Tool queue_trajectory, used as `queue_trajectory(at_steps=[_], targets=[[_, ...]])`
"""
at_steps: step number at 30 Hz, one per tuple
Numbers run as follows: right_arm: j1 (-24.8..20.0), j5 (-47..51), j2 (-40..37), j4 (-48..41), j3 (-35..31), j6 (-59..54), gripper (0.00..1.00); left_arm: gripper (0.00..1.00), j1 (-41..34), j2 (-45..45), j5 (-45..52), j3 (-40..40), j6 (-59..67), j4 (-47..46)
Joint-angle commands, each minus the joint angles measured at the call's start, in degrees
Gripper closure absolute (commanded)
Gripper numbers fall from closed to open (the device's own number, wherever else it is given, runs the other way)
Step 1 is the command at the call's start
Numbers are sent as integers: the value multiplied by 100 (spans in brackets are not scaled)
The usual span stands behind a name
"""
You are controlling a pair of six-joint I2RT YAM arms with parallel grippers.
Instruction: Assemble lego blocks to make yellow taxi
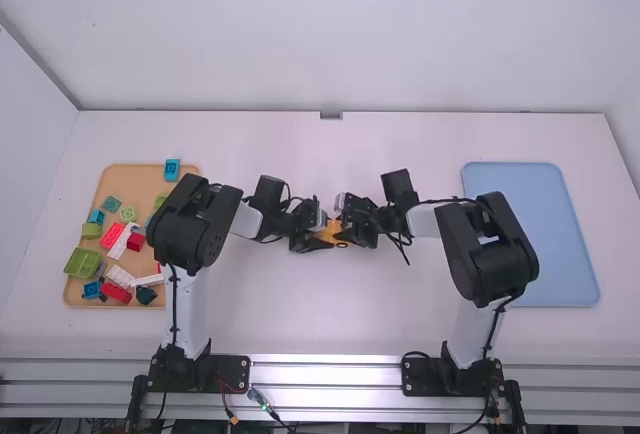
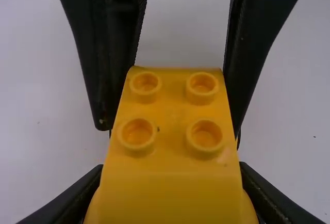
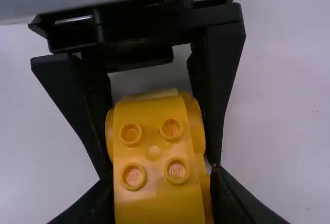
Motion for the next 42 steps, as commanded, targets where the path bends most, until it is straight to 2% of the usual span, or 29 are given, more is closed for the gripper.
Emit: queue_trajectory(at_steps=[1,9,15,16,17,18,19,20,22,25,31,35,37,42], targets=[[-55,221,136,-17,42,120,55,61,-55,76,92,13,-39,-46],[-66,-260,-271,-59,31,-212,53,61,-52,76,94,13,-35,-66],[-98,-334,-807,-83,31,-251,42,54,-55,76,96,13,-33,-87],[-131,-339,-866,-81,31,-254,37,49,-52,76,92,13,-35,-87],[-197,-337,-946,-114,28,-251,25,37,-55,76,92,13,-37,-85],[-247,-337,-992,-190,28,-254,12,32,-52,76,92,13,-35,-85],[-273,-339,-1010,-227,28,-275,7,30,-52,76,92,13,-35,-85],[-343,-363,-1032,-350,28,-350,1,22,-55,76,94,13,-39,-76],[-461,-538,-1010,-503,15,-431,1,10,-52,74,92,13,-39,-68],[-647,-758,-975,-463,-166,-483,1,1,-48,57,87,13,-39,-81],[-715,-765,-570,643,-654,33,1,1,-48,-468,-317,13,-39,-619],[-463,-769,188,1611,-654,581,1,1,-26,-1464,-684,13,125,-1593],[-323,-898,492,1751,-520,601,1,1,103,-2035,-765,13,468,-2157],[-39,-938,695,1729,-380,439,1,1,570,-3086,-822,13,533,-2927]])
